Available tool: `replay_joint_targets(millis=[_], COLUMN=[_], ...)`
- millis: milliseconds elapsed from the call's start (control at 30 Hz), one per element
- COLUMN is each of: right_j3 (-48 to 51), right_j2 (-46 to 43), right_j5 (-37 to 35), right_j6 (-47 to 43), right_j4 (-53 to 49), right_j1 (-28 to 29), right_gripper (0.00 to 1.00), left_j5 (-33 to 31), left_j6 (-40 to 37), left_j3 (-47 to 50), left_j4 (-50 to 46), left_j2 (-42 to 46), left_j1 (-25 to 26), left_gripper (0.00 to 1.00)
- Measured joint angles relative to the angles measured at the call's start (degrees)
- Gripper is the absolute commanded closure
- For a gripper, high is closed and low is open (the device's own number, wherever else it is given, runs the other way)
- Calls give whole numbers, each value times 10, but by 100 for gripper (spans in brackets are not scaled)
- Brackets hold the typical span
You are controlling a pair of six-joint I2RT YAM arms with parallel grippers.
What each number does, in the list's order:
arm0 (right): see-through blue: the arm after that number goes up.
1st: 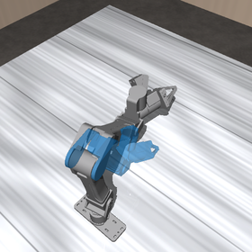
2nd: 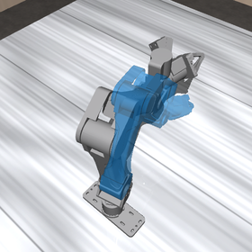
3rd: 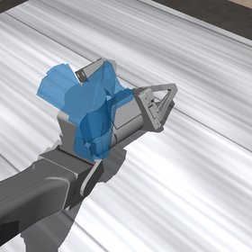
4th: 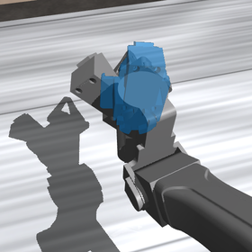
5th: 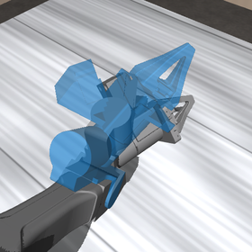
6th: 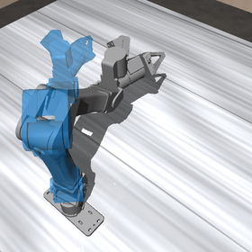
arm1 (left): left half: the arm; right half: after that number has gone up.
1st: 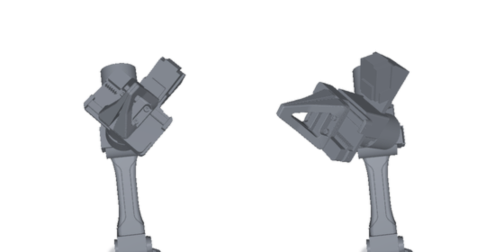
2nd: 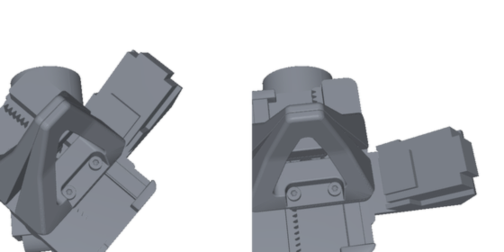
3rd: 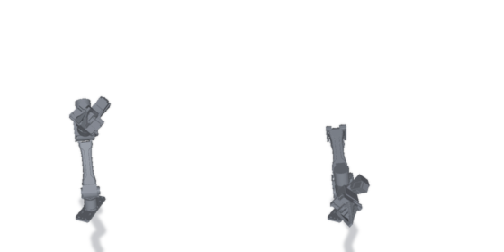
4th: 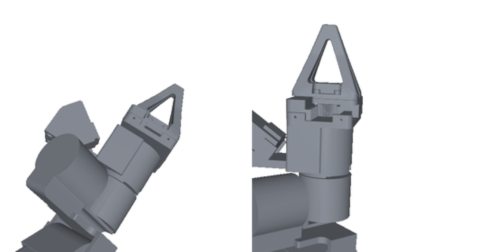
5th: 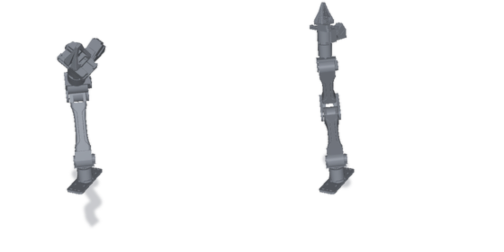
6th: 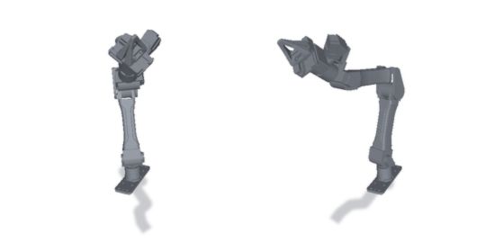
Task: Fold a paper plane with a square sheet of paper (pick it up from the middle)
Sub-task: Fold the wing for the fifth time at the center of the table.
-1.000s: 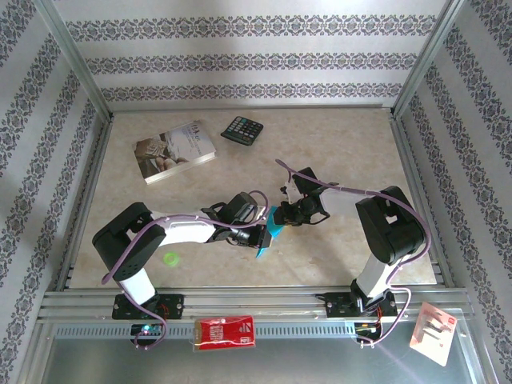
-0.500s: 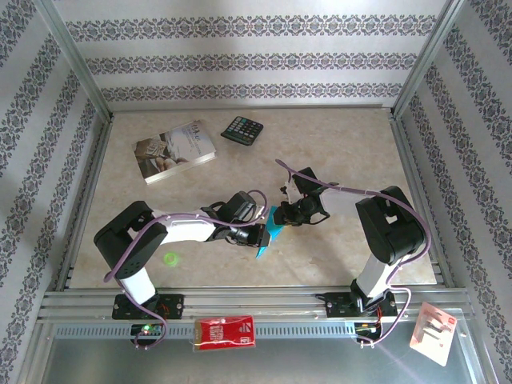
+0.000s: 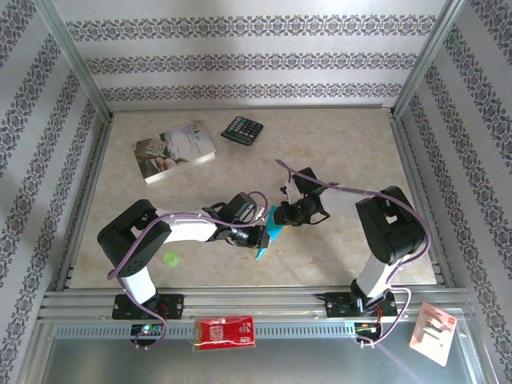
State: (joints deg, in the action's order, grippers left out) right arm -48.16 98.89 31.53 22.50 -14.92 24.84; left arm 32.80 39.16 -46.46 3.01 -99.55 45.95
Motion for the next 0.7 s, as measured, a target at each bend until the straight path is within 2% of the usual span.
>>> replay_joint_targets(millis=[700], right_j3=[0], right_j2=[0], right_j5=[0], right_j6=[0], right_j4=[0], right_j1=[0], right_gripper=[76], left_j5=[2], left_j6=[-2], left_j3=[2], left_j4=[0], left_j2=[-2], left_j1=[-10], left_gripper=[90])
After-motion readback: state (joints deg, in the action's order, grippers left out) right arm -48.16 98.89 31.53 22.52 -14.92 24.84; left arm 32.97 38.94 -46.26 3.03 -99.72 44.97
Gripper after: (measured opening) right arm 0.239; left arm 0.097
